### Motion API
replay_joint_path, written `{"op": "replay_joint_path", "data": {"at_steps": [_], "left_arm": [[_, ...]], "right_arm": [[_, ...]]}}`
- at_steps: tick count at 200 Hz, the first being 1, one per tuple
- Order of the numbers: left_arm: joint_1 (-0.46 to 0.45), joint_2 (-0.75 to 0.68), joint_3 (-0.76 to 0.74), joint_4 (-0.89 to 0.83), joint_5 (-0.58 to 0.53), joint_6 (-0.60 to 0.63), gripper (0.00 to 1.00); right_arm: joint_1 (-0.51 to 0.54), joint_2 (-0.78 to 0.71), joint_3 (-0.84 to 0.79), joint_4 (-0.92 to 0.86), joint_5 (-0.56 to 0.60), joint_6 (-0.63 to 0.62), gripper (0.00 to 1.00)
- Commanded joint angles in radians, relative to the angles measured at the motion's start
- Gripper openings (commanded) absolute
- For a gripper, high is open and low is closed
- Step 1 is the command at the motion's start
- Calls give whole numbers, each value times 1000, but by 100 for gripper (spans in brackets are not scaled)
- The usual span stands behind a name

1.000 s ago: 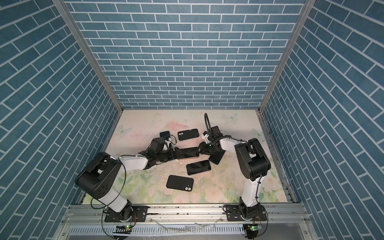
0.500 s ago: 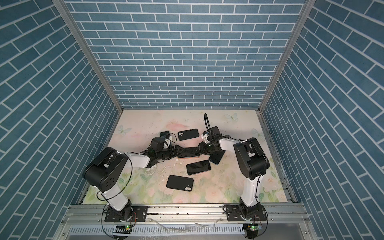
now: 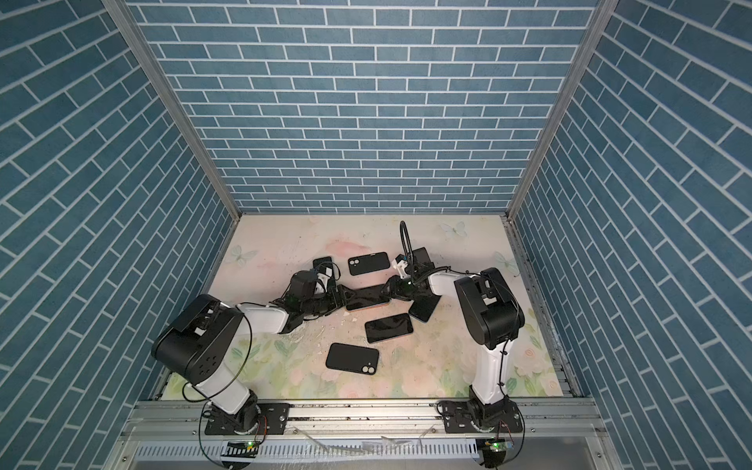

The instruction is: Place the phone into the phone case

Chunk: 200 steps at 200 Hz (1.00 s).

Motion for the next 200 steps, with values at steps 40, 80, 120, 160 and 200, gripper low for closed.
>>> {"op": "replay_joint_path", "data": {"at_steps": [40,80,120,160,200], "left_arm": [[-25,-82,-2,66,76,-5,72],[-24,-48,-2,40,67,10,64],[-24,22,11,59,67,-1,52],[-24,74,15,115,58,-27,41],[-26,93,24,142,59,-37,28]], "right_arm": [[25,76,-45,-53,1,12,43],[21,70,-39,-58,2,10,43],[21,71,-40,-55,1,10,40],[22,82,-47,-55,-2,7,33],[22,85,-59,-39,-9,13,32]]}}
